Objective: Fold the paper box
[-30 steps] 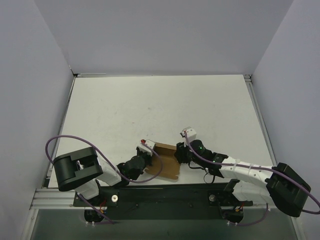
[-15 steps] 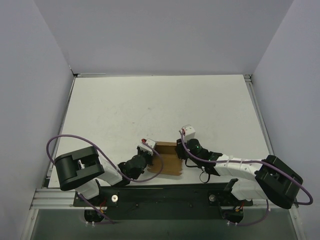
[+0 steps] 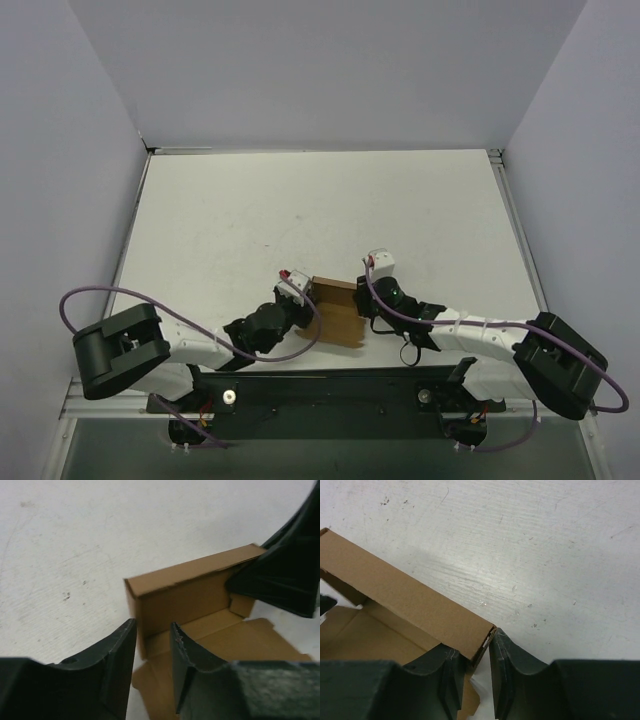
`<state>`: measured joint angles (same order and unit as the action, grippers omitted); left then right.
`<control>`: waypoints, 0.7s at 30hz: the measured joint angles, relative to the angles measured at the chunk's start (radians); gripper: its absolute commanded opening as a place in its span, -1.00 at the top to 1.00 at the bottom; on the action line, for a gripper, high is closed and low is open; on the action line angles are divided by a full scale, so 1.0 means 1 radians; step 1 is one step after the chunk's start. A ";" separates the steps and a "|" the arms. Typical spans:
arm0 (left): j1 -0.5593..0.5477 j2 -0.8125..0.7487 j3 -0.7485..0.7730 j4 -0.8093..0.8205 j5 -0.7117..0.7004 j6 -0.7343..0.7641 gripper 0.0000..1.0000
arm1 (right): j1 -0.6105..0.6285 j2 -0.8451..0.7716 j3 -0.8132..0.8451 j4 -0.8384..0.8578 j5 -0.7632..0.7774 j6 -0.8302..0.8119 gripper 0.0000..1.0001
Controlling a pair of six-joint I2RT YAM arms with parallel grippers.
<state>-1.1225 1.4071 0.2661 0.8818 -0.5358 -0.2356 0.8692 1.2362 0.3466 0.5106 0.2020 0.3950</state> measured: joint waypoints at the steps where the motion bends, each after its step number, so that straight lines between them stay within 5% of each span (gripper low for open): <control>1: 0.003 -0.026 0.000 -0.006 0.027 -0.001 -0.22 | -0.004 -0.005 0.000 -0.008 0.001 0.000 1.00; 6: 0.041 -0.200 -0.009 -0.043 0.222 -0.016 -0.67 | -0.044 -0.038 0.000 -0.062 -0.024 -0.008 1.00; 16: 0.304 -0.439 -0.030 -0.241 0.650 -0.056 -0.86 | -0.149 -0.127 0.034 -0.210 -0.267 -0.094 1.00; 21: 0.365 -0.488 -0.013 -0.352 0.756 -0.063 -0.93 | -0.159 -0.164 0.093 -0.283 -0.378 -0.137 1.00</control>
<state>-0.7578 0.9192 0.2531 0.5297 0.2203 -0.2981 0.7101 1.0725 0.4400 0.2272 -0.1764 0.2577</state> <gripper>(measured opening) 0.949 0.223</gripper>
